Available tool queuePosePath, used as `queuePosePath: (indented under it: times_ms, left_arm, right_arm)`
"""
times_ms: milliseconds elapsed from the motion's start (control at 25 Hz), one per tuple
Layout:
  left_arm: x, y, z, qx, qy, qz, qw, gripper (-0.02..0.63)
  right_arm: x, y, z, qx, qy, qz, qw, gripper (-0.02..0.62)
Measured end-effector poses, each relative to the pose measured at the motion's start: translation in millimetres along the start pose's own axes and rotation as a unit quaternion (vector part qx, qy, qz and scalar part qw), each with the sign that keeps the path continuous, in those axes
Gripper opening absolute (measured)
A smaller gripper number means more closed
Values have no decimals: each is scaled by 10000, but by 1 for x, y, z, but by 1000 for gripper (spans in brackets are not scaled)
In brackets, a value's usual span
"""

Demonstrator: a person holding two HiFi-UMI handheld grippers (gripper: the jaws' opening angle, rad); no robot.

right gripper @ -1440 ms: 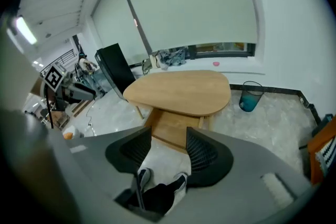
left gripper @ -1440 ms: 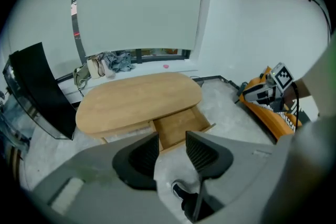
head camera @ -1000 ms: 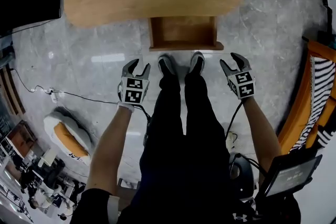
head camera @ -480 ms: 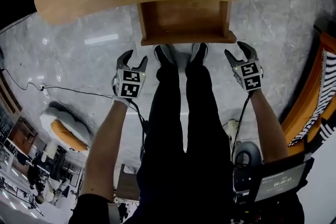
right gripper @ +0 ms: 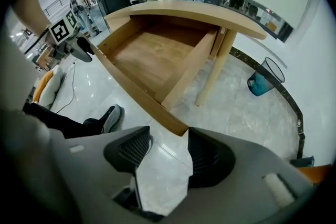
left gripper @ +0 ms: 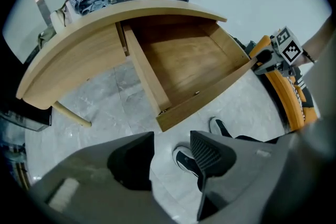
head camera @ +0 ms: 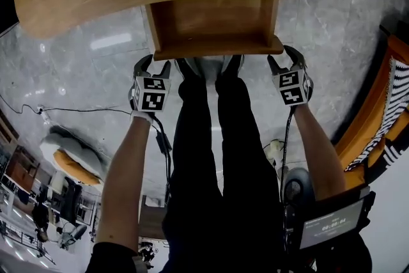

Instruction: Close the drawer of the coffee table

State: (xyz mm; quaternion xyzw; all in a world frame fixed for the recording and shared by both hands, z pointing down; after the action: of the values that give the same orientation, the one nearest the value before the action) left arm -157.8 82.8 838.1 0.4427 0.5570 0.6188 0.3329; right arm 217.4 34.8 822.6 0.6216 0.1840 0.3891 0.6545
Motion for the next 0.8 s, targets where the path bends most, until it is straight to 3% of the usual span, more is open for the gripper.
queuePosePath:
  times_ms: [160, 520, 800]
  left_arm:
    - [-4, 0, 2, -18, -327, 76, 9994, 141]
    - [-14, -9, -1, -165, -794, 155, 9966, 124]
    - [-38, -38, -5, -326, -949, 632, 9929, 123]
  right_arm:
    - [-4, 1, 10, 133, 288, 142, 9994, 147]
    - [-8, -6, 8, 156, 255, 130, 9995, 145]
    - [-33, -38, 20, 298, 477, 490, 9972, 146]
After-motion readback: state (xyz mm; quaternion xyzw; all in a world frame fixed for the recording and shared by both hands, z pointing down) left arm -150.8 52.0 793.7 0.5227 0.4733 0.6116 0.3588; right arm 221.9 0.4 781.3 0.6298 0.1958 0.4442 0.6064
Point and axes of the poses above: the fingertips, and each gripper's own axes: y forward along the fingers, z to its right, x out of its underside, the point moved 2 cm from there along -y, backward along the fingers, and after that the axes turned 7 degrees about -x, right-handed, at the moved point
